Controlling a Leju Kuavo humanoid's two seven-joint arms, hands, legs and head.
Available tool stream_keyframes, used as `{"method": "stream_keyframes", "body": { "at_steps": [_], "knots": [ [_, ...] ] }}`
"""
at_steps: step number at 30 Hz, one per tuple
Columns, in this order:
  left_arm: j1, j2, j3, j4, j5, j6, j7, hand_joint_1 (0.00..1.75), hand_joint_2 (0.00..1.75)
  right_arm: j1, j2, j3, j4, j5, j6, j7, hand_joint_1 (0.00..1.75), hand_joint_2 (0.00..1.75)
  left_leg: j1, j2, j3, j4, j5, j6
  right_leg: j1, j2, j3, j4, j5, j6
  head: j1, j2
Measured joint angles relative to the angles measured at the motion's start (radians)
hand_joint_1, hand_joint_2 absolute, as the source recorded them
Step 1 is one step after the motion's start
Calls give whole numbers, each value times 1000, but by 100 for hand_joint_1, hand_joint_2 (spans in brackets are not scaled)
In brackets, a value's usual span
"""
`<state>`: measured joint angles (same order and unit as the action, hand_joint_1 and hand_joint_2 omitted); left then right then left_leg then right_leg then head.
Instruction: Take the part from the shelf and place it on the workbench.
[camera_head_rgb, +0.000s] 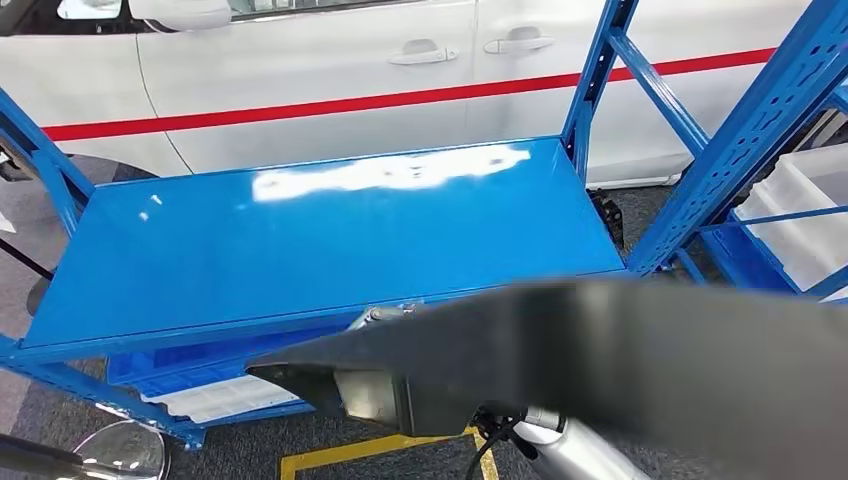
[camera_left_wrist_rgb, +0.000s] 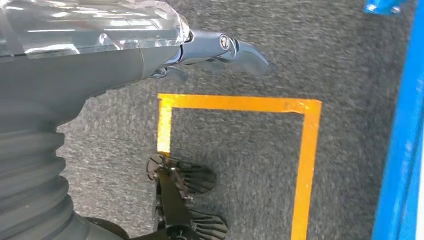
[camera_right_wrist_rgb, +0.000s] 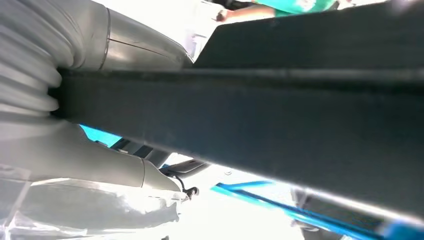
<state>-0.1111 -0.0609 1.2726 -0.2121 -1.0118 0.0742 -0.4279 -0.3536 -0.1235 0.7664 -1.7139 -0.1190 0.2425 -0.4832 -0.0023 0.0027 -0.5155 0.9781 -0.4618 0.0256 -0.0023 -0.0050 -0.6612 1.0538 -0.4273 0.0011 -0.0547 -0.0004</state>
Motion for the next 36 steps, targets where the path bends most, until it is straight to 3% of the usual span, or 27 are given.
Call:
{"method": "stream_keyframes", "body": {
  "at_steps": [3, 4, 5, 6, 7, 9, 10, 13, 15, 18, 19, 20, 21, 23, 25, 26, 29, 31, 33, 34, 35, 36],
  "knots": [
    [3, 0, 0, 0, 0, 1, 8, 0, 175, 45, -11, 0, 12, 26, 4, -35, 175, 175, 2, 2, -36, -3, 32, 6, -6, 4, -46, 164, -137, 12, 0, 0],
    [5, 0, 0, 0, 0, 2, 10, 0, 175, 58, -15, -1, 15, 32, 9, -42, 175, 175, 2, 2, -51, -1, 40, 4, -8, 4, -51, 211, -154, 16, 0, 0],
    [7, 0, 0, 0, 0, 3, 11, 0, 175, 69, -17, -4, 18, 36, 14, -45, 175, 175, 3, 2, -66, 3, 48, 2, -9, 3, -42, 228, -148, 19, 0, 0],
    [8, -1, 0, 0, -1, 5, 12, 0, 175, 77, -19, -7, 20, 39, 21, -47, 175, 175, 4, 3, -81, 8, 55, -1, -11, 3, -16, 213, -128, 21, 0, 0],
    [8, -1, 0, 0, -1, 7, 12, 0, 175, 81, -20, -12, 22, 43, 28, -47, 175, 175, 6, 3, -96, 16, 61, -4, -13, 3, 27, 163, -103, 22, 0, 0],
    [8, -1, 0, 0, -2, 10, 14, 0, 175, 86, -20, -21, 22, 46, 36, -48, 175, 175, 6, 2, -119, 33, 70, -14, -13, 4, 120, 35, -91, 18, 0, 0],
    [7, -1, 0, 0, -2, 11, 14, 0, 175, 89, -20, -25, 22, 46, 38, -48, 175, 175, 5, 2, -125, 39, 74, -19, -11, 6, 148, -8, -96, 12, 0, 0],
    [8, 0, 0, 0, -2, 12, 14, 0, 175, 96, -20, -32, 23, 46, 40, -48, 175, 175, 7, 0, -132, 45, 89, -38, -6, 7, 149, -30, -93, -13, -1, 0],
    [10, 0, 0, 0, -2, 12, 15, 0, 175, 97, -19, -35, 23, 46, 42, -48, 175, 175, 12, -1, -147, 72, 55, -50, -7, 4, 135, -32, -75, -31, -1, 0],
    [10, -1, 0, 0, -3, 12, 15, 0, 175, 100, -18, -36, 23, 46, 43, -48, 175, 175, 16, -1, -196, 238, -83, -63, -5, 1, 98, -32, -43, -43, -1, 0],
    [10, -1, 0, 0, -3, 12, 16, 0, 175, 101, -18, -36, 23, 46, 43, -48, 175, 175, 16, -1, -206, 294, -108, -66, -3, 1, 84, -32, -33, -43, -1, 0],
    [10, -1, 0, 0, -3, 12, 16, 0, 175, 103, -18, -36, 23, 46, 43, -48, 175, 175, 16, -1, -202, 325, -109, -66, -1, 1, 70, -31, -22, -43, -1, 0],
    [10, -1, 0, 0, -3, 12, 16, 0, 175, 105, -18, -36, 23, 46, 43, -48, 175, 175, 16, -1, -181, 322, -91, -64, 1, 1, 57, -30, -12, -42, -1, 0],
    [9, -1, 0, 0, -3, 12, 16, 0, 175, 109, -17, -36, 23, 47, 44, -49, 175, 175, 14, -1, -87, 213, -49, -52, 5, 1, 34, -30, 8, -40, -1, 0],
    [7, 0, 0, 0, -3, 13, 16, 0, 175, 115, -15, -39, 23, 53, 45, -51, 175, 175, 7, -2, 13, 70, -49, -36, 8, 0, 21, -31, 26, -32, -1, 0],
    [6, 0, 0, 0, -3, 14, 16, 0, 175, 119, -13, -42, 23, 56, 45, -53, 175, 175, 2, -2, 37, 28, -56, -29, 6, -1, 19, -32, 34, -27, -1, 0],
    [8, 2, 0, 0, -4, 15, 19, 0, 175, 125, -11, -53, 24, 58, 46, -58, 175, 175, -3, 0, 33, 1, -34, -11, 0, -2, 13, -35, 45, -8, -1, 0],
    [8, 3, 0, 0, -6, 15, 22, 0, 175, 128, -12, -64, 25, 60, 46, -61, 175, 175, 1, 4, 17, -9, -7, 2, -2, 1, -6, 13, -17, 2, -1, 0],
    [7, 3, 0, 0, -6, 15, 26, 0, 175, 130, -13, -73, 26, 64, 43, -63, 175, 175, 1, 6, -11, -9, 16, 8, -4, 3, -39, 129, -119, 8, -1, 0],
    [8, 4, 0, 0, -6, 15, 28, 0, 175, 131, -14, -75, 26, 66, 42, -64, 175, 175, 1, 6, -27, -8, 28, 7, -6, 3, -51, 190, -150, 12, -1, 0],
    [8, 4, 0, 0, -6, 15, 29, 0, 175, 132, -15, -76, 27, 68, 41, -65, 175, 175, 1, 6, -45, -6, 40, 6, -8, 3, -52, 232, -158, 15, -1, 0],
    [8, 4, 0, 0, -6, 15, 29, 0, 175, 132, -17, -77, 29, 69, 40, -65, 175, 175, 2, 7, -63, -3, 51, 4, -10, 3, -39, 243, -142, 19, -1, 0]
  ]
}}
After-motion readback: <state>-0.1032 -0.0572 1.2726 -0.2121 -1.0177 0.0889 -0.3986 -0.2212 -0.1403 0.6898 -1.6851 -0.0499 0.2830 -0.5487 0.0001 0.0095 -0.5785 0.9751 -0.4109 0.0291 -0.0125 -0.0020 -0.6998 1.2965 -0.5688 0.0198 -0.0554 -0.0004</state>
